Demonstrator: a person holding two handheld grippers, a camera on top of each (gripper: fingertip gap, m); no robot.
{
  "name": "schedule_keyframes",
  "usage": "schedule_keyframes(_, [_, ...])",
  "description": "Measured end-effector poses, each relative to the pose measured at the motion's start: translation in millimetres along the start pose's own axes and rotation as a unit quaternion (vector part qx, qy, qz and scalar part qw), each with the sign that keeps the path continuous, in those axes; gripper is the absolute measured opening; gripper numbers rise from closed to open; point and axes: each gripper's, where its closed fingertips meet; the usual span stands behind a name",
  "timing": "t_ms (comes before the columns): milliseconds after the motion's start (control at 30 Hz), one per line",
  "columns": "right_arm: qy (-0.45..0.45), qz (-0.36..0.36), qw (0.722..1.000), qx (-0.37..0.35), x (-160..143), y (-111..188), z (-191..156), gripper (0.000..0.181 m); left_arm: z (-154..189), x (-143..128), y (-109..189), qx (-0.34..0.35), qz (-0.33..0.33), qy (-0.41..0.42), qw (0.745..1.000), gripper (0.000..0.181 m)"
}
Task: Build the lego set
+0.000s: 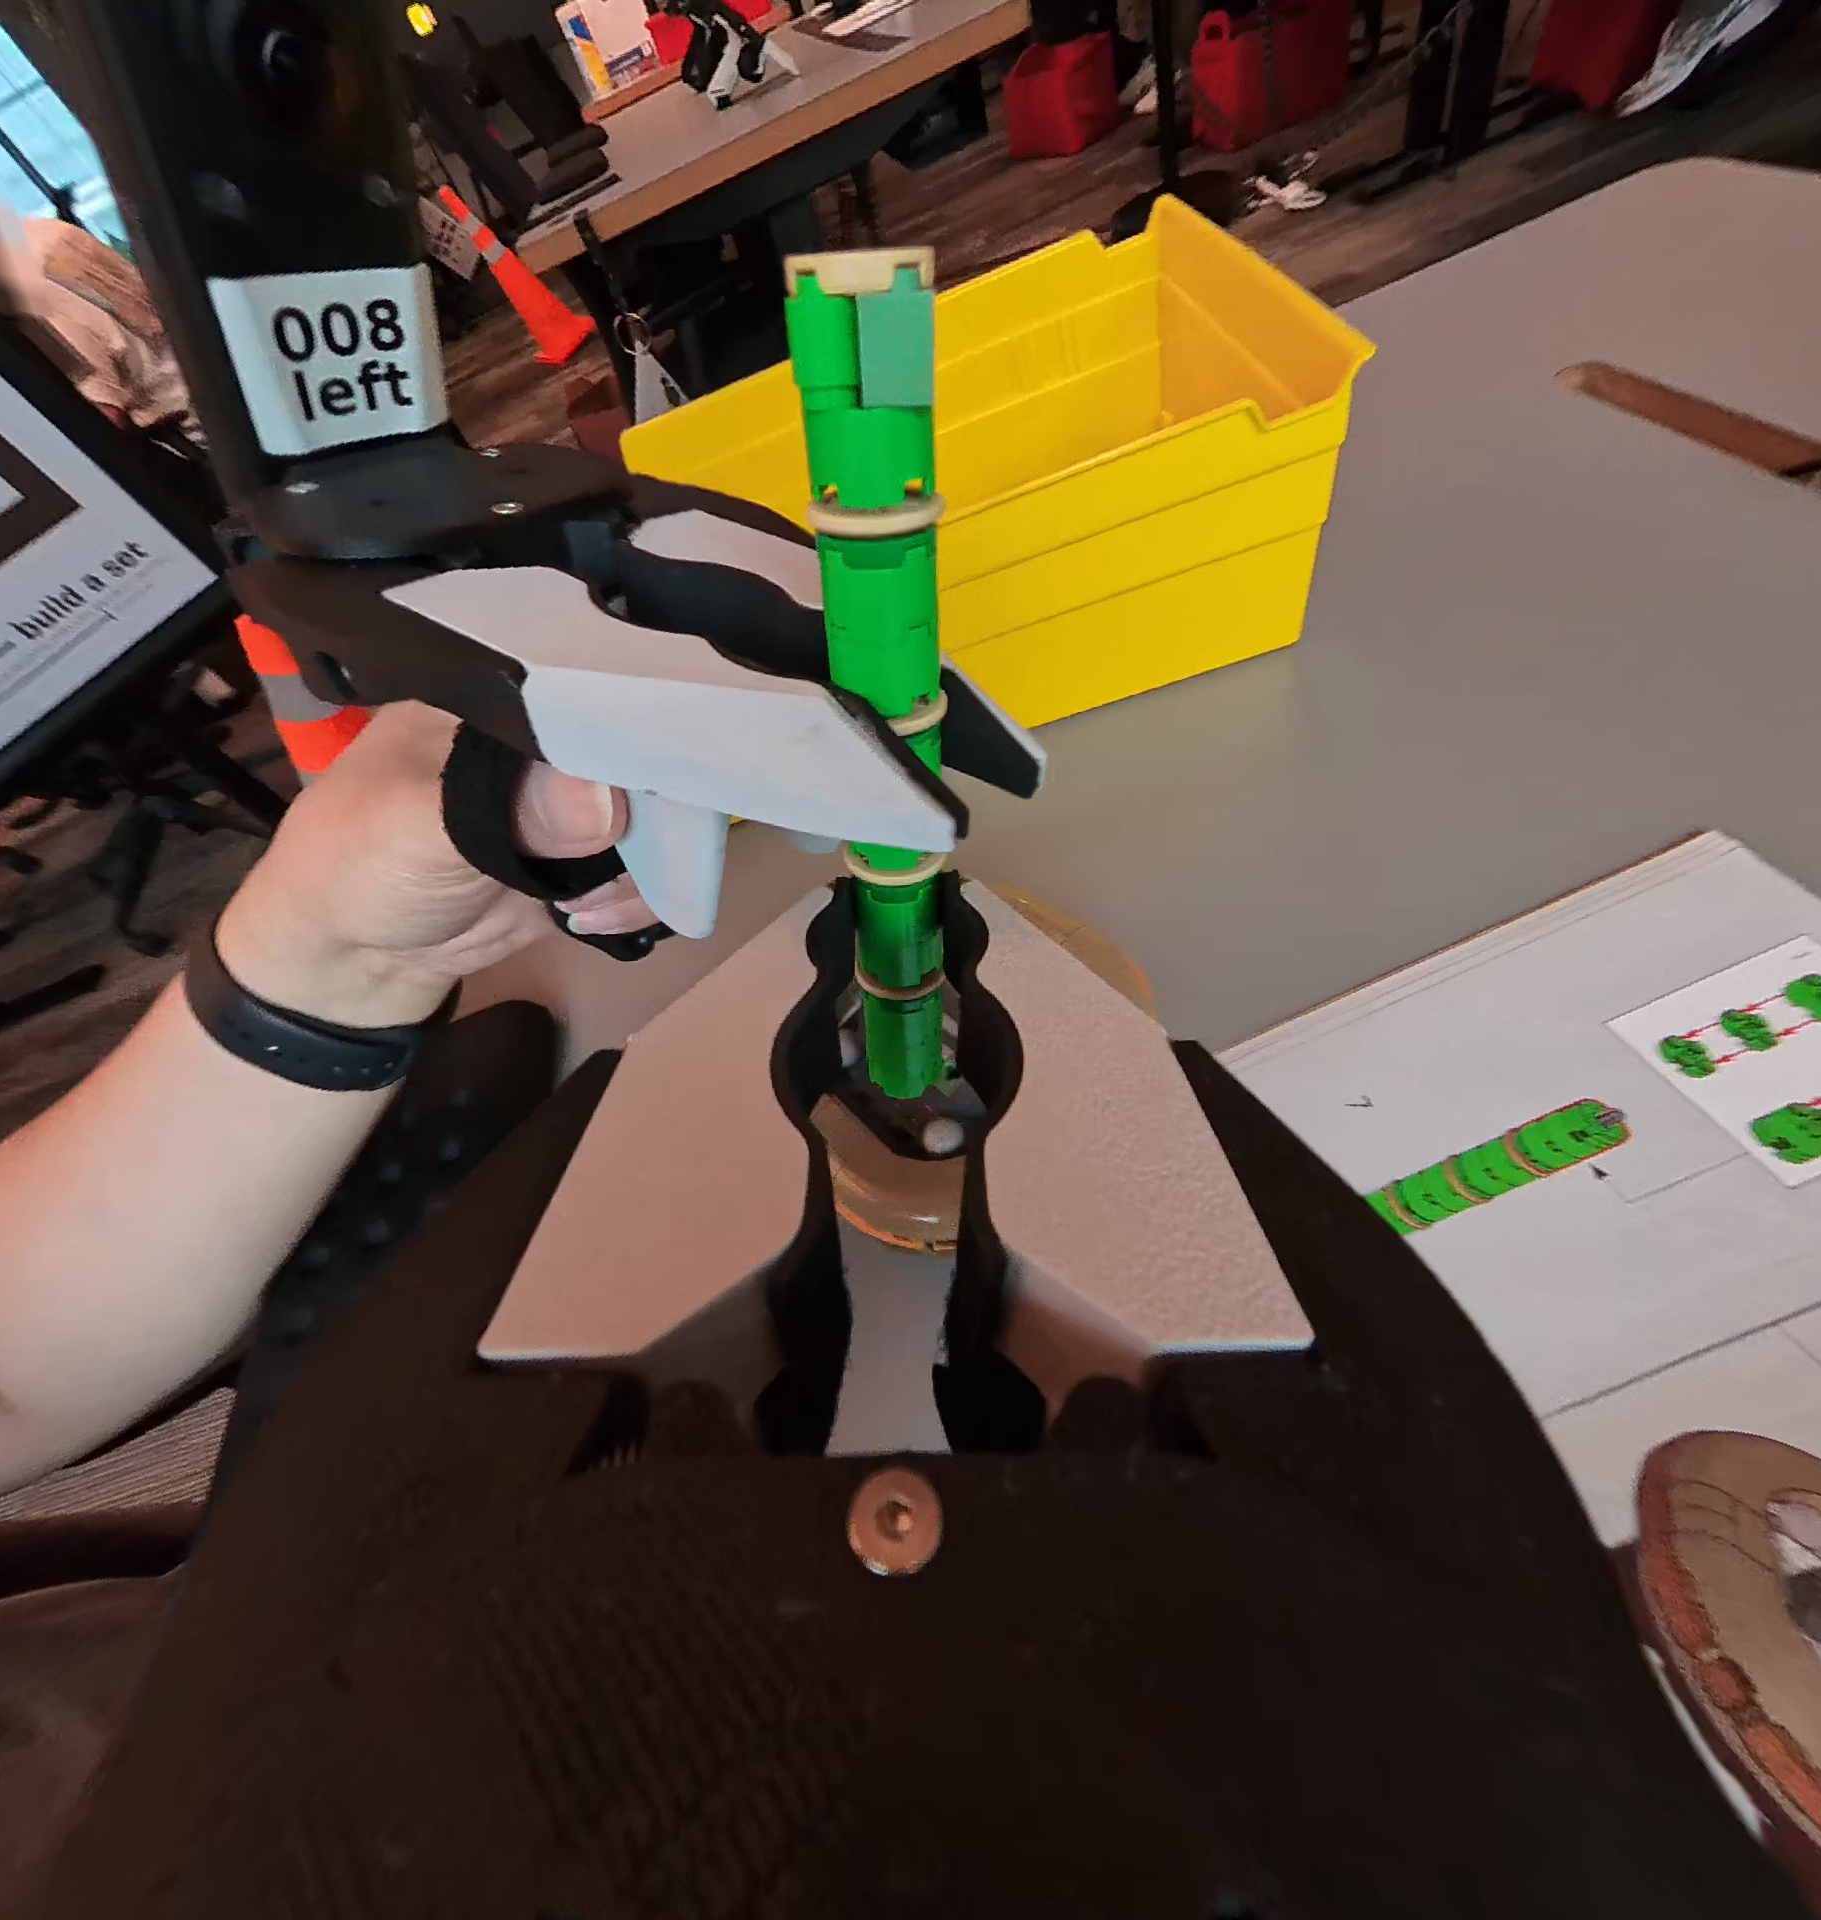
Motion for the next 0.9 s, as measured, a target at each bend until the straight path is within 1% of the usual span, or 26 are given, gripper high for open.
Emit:
schedule_keyframes(100, [-0.018, -0.005, 1.000, 0.014, -5, -5, 0, 0.016, -2, -5, 2, -0.016, -0.009, 0.007, 1.000, 0.016])
schedule_keyframes(200, [-0.010, -0.009, 1.000, 0.018, -7, -7, -1, 0.015, -3, -7, 4, -0.022, -0.009, -0.011, 1.000, 0.016])
schedule_keyframes(333, [0.005, -0.015, 1.000, 0.018, -9, -9, 1, 0.016, -4, -9, 4, -0.030, -0.012, -0.015, 0.999, 0.016])
schedule_keyframes(567, [0.031, -0.015, 0.999, 0.020, -7, -6, -2, 0.015, 0, -6, 6, -0.051, 0.007, -0.018, 0.999, 0.016])
schedule_keyframes(733, [0.035, -0.018, 0.998, 0.045, -6, -4, -6, 0.016, 4, -5, 7, -0.062, 0.015, -0.018, 0.998, 0.016])
schedule_keyframes(900, [0.038, -0.026, 0.996, 0.073, -8, -2, -10, 0.026, 10, -3, 7, -0.074, 0.020, -0.030, 0.997, 0.016])
Point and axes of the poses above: each gripper's, where its closed fingertips meet, y back along the fingers, x out of its top, z = x × y across the jaws, and after that the axes turned 10 degrees about z, right-handed
